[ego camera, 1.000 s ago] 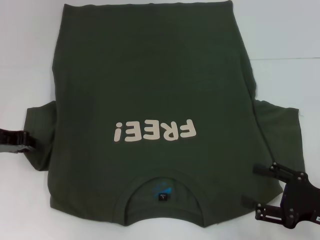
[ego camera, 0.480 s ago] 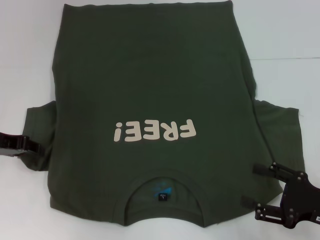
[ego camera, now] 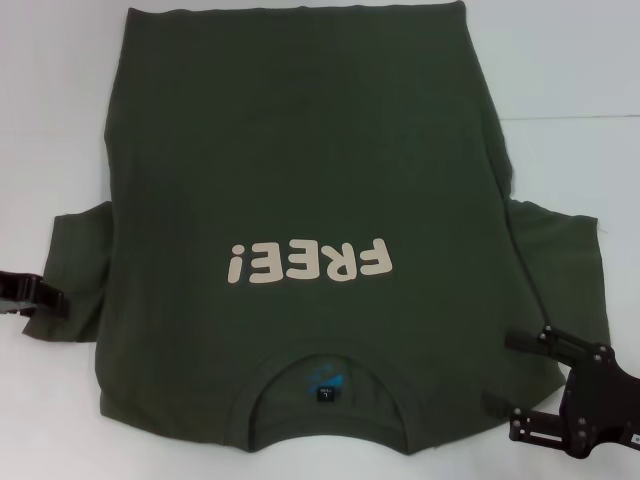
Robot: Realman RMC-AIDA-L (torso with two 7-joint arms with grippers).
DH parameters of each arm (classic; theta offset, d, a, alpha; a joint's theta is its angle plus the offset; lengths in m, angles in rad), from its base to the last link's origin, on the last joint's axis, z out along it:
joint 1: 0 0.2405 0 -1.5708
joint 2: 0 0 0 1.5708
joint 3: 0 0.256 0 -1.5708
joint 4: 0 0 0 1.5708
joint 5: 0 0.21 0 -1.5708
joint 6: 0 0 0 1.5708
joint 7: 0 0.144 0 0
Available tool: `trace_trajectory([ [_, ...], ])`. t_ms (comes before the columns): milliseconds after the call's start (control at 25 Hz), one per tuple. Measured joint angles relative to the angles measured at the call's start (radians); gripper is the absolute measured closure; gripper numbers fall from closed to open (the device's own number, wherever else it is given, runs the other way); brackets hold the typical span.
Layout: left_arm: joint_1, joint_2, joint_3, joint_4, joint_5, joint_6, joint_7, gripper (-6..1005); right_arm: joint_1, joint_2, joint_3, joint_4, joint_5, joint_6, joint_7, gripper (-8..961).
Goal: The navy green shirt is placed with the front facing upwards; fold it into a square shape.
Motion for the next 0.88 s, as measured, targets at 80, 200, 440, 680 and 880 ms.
trace_trajectory([
  [80, 0.000, -0.001, 0.000, -0.001, 0.008, -0.001, -0.002, 603, 0.000, 0.000, 0.000, 0.001, 0.000, 0.000, 0.000, 71],
  [200, 0.000, -0.002, 0.000, -0.002, 0.017, 0.003, -0.013, 603, 0.001, 0.000, 0.000, 0.001, 0.000, -0.001, 0.000, 71],
  [440, -0.001, 0.004, 0.000, -0.003, 0.021, 0.022, -0.037, 602, 0.000, 0.000, 0.000, -0.001, 0.000, -0.003, 0.001, 70],
  [680, -0.008, 0.005, 0.000, -0.015, 0.022, 0.045, -0.054, 603, 0.000, 0.000, 0.000, -0.002, 0.000, -0.004, 0.002, 70],
  [880, -0.009, 0.005, -0.007, -0.021, 0.018, 0.046, -0.057, 605, 0.001, 0.000, 0.000, -0.002, 0.000, -0.004, 0.002, 70],
])
